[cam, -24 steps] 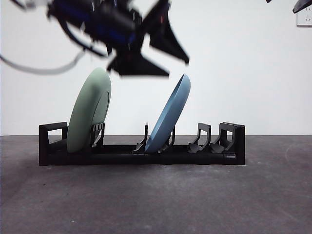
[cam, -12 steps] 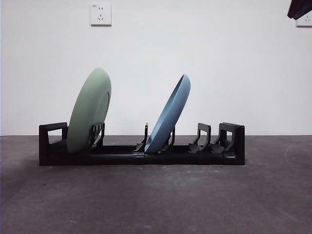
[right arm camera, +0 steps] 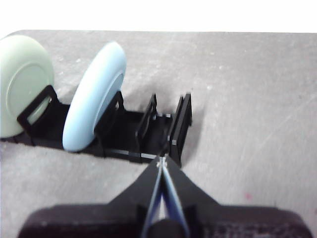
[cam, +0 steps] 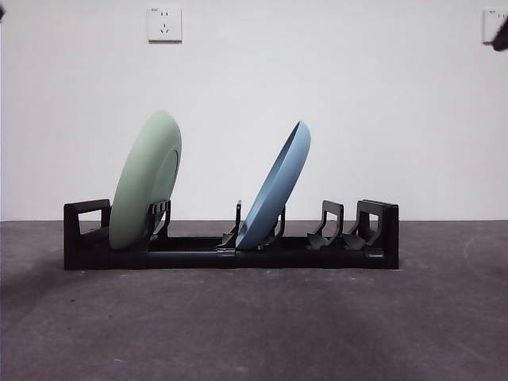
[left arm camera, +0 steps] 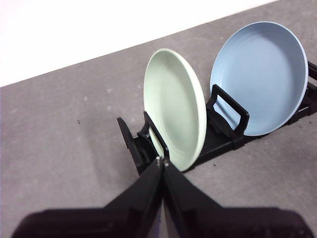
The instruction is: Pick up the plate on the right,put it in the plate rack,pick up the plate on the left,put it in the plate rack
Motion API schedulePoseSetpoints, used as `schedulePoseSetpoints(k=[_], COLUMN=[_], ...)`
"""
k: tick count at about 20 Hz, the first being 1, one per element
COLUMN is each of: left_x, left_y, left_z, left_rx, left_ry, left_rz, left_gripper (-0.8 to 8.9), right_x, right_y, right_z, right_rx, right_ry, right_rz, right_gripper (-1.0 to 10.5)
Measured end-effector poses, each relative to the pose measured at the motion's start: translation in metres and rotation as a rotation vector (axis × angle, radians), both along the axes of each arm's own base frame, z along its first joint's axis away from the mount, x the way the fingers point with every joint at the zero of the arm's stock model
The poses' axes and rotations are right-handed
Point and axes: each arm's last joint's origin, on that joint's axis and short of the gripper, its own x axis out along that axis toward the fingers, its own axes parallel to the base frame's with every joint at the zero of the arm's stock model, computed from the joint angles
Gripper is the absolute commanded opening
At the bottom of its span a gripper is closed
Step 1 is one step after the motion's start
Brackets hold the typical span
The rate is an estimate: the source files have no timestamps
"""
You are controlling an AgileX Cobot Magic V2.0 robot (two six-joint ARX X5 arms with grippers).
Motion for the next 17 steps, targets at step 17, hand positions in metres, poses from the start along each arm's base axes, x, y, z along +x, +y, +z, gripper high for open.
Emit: schedulePoseSetpoints(k=[17], left_x=[-0.009], left_y=[0.003], left_z=[-0.023], left_rx=[-0.019], left_ry=[0.043], left_rz=[-0.016], left_gripper=[-0.03], right_x=[-0.001], right_y=[-0.002], right_z=[-0.017], right_rx=[0.0], right_ry=[0.095], right_rz=[-0.091], right_gripper=[0.0])
